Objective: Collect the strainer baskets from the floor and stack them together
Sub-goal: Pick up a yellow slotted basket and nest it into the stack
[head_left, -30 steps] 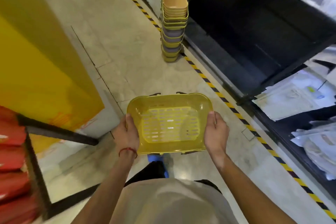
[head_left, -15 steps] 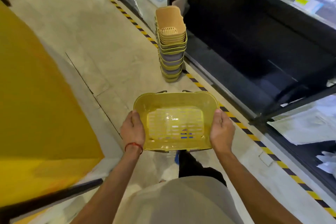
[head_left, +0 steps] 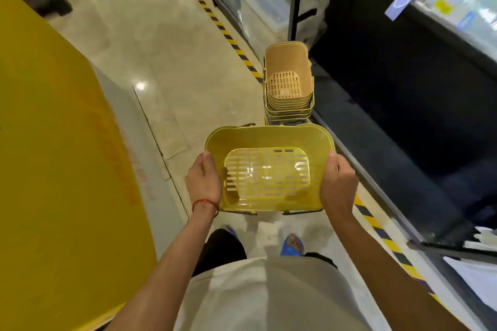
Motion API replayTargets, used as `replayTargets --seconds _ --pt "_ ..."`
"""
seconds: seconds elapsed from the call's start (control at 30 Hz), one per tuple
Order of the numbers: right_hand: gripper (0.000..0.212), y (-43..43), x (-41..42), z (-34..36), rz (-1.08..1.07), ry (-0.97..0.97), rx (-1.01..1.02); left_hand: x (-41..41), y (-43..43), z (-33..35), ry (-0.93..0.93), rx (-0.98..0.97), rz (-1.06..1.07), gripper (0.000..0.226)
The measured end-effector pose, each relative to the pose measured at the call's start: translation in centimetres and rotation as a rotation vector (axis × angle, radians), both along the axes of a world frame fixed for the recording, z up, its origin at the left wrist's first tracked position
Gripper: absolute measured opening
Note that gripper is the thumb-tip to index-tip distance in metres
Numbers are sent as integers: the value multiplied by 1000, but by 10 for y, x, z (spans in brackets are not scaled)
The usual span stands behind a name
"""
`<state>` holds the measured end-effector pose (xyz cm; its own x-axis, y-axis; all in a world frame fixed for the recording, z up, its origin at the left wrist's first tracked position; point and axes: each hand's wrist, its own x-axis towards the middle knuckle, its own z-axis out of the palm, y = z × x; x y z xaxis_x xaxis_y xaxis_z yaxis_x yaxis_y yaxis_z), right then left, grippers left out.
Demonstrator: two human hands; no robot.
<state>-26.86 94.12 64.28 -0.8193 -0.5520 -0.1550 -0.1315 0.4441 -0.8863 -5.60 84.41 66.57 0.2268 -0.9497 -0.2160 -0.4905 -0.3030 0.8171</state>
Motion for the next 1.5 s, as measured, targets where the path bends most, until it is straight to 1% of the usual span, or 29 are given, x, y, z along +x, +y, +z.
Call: replayTargets --seconds 0.13,0.27,0.4,0.5,0.6,0.67,0.77,0.83,0.97,1.13,1.23,1.3,1.4,1.5 --pt "42 -61 -12 -2 -57 -1 70 -19 -75 -6 16 -14 -53 44" --pt "38 -112 -14 -9 -160 22 83 -35 -153 -16 38 -9 -149 45" --pt "38 -170 -3 -7 -325 17 74 -48 -238 -17 24 4 -313 45" --pt "38 -203 7 1 -439 -27 92 -58 -291 -8 25 13 -429 42" --pt "36 -224 15 6 -556 -62 49 -79 -337 -8 2 48 -541 39" --pt "38 -231 18 3 -625 -75 27 -99 -356 -8 -19 64 -625 41" --pt "41 -240 13 -4 -720 -68 78 -127 -374 -14 -78 72 -748 47" --pt "42 -247 1 -11 -768 -75 77 -146 -384 -19 -100 94 -803 49" --pt "37 -268 -30 -14 -835 -102 40 -182 -401 -15 -2 130 -787 36" --pt "30 -301 -55 -24 -928 -154 -35 -219 -438 -20 24 127 -808 36" --pt "37 -320 -62 -16 -921 -152 28 -242 -460 -19 -68 100 -890 45" --pt "38 -337 -66 -16 -975 -166 66 -257 -478 -23 -124 74 -955 46" --pt "38 -367 -69 -20 -1073 -185 70 -283 -506 -30 -104 122 -1044 45" --pt "35 -399 -61 -23 -1203 -202 90 -303 -534 -34 -123 155 -1144 44"
